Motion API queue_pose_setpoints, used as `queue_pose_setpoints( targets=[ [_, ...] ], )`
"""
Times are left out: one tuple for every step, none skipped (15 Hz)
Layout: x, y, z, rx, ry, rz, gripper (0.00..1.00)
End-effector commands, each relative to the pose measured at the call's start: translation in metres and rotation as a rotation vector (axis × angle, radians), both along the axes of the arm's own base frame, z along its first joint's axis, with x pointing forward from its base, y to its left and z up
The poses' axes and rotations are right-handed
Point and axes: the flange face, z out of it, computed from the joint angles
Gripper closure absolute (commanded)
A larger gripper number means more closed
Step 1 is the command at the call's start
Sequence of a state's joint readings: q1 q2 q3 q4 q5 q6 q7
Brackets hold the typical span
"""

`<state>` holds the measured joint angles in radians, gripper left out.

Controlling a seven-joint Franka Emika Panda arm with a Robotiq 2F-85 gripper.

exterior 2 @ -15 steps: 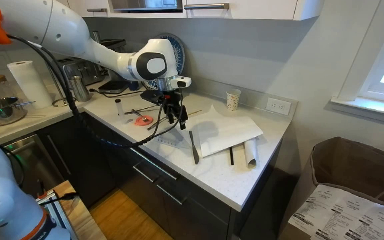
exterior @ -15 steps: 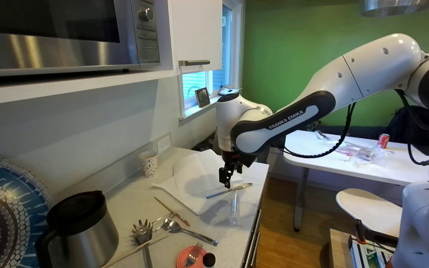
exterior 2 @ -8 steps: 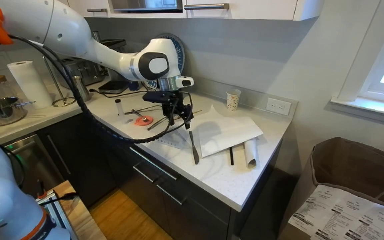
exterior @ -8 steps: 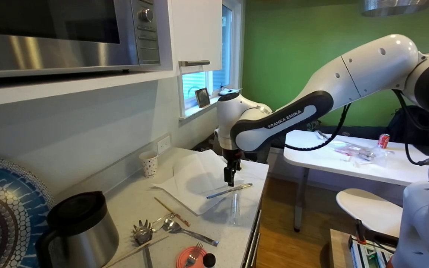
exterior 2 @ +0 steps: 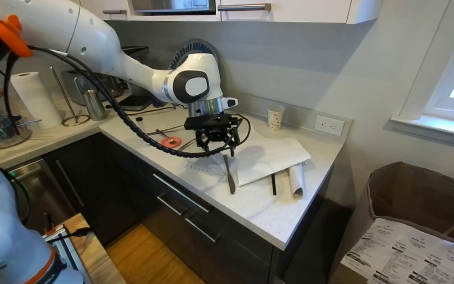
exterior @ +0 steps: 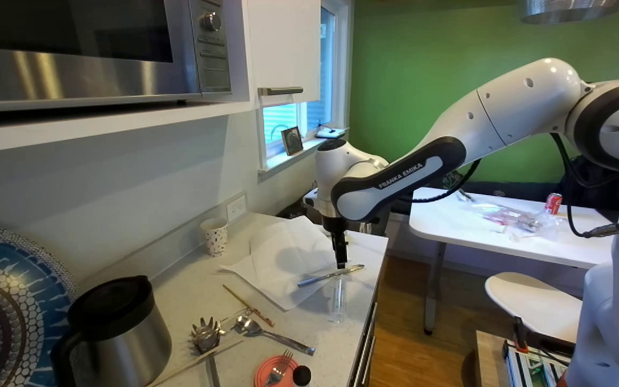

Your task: Pick up the silver spoon and put it on the kitchen counter, pick up the silver bread knife and slide the chopstick on the right a little to the right, put the silver bread knife on the kitchen counter to the right of the silver spoon

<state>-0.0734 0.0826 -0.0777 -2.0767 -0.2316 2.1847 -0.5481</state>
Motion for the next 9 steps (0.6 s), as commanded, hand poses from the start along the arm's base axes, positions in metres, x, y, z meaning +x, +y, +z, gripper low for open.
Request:
queue_pose_setpoints(
  targets=[
    [0.014, -0.002, -0.013, 0.016, 0.004, 0.114, 0.0],
    [0.016, -0.002, -0.016, 0.016, 0.008, 0.133, 0.0],
    [0.018, -0.002, -0.02, 0.023, 0.013, 0.152, 0.0],
    [0.02, -0.002, -0.024, 0.027, 0.018, 0.168, 0.0],
    [0.022, -0.001, -0.027, 0.031, 0.027, 0.18, 0.02],
    [0.024, 0.001, -0.031, 0.034, 0.036, 0.195, 0.14],
    [0.026, 0.002, -0.035, 0.034, 0.041, 0.205, 0.26],
    [0.028, 0.004, -0.038, 0.034, 0.048, 0.215, 0.3],
    [0.03, 0.006, -0.041, 0.032, 0.053, 0.224, 0.38]
  ],
)
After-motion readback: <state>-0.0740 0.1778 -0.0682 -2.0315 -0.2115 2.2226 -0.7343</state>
